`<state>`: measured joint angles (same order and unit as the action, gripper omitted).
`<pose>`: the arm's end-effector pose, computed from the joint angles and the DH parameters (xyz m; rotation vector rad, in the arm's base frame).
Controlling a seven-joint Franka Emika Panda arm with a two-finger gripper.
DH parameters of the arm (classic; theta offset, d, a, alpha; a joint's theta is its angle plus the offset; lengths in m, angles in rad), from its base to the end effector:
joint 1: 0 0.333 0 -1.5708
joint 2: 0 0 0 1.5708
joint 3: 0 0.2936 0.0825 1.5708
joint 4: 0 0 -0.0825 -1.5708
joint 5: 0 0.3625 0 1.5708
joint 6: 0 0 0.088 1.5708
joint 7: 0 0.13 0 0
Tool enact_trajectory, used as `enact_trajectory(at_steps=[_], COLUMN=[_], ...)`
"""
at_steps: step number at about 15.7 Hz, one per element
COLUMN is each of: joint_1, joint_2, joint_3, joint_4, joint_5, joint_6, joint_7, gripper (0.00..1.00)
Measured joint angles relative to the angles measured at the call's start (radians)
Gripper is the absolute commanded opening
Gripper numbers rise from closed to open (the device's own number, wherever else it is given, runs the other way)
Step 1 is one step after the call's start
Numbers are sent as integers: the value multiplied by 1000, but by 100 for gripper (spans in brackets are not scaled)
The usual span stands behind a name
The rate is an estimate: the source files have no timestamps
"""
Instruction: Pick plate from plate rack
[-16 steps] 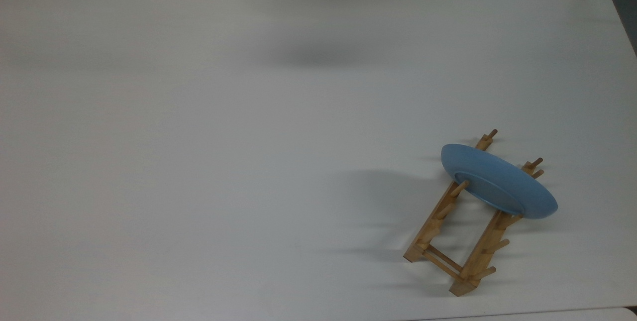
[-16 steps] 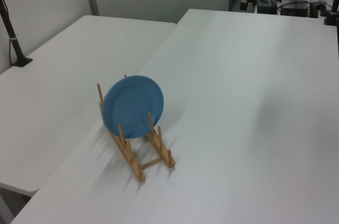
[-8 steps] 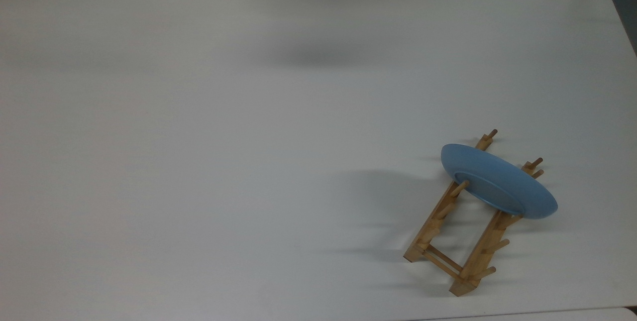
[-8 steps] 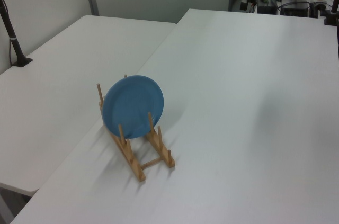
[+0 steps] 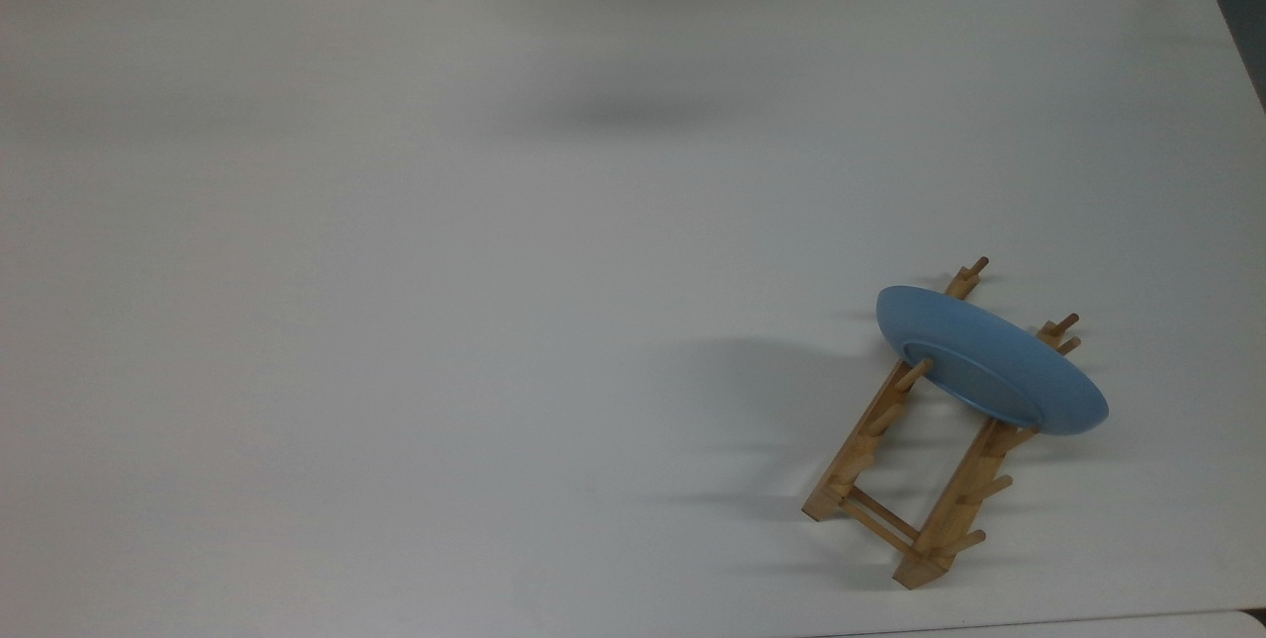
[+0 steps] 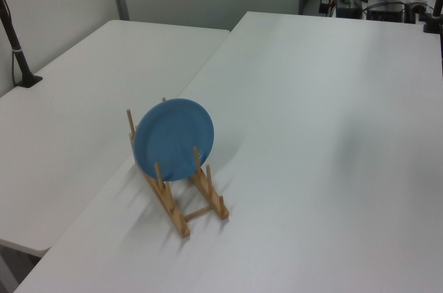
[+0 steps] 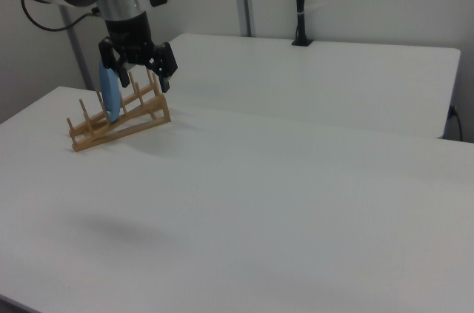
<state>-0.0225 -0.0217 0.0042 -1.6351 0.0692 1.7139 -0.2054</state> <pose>0.5425 -0.0019 0.5751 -3.0674 -0.2779 -0.1658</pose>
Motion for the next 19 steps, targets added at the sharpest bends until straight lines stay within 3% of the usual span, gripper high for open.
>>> enact_trajectory(at_steps=[2,7,10,12,16,19], joint_1=[1,13,48,99,161,217], joint_2=[7,29,57,107,191,241], joint_3=[32,167,225,245,249,250], joint_4=[18,64,65,63,64,76], joint_5=[-23,-110,-223,-326,-408,-530], joint_6=[2,82,199,303,430,478], joint_7=[-10,3,102,231,315,443], gripper=[100,100,100,100,100,96])
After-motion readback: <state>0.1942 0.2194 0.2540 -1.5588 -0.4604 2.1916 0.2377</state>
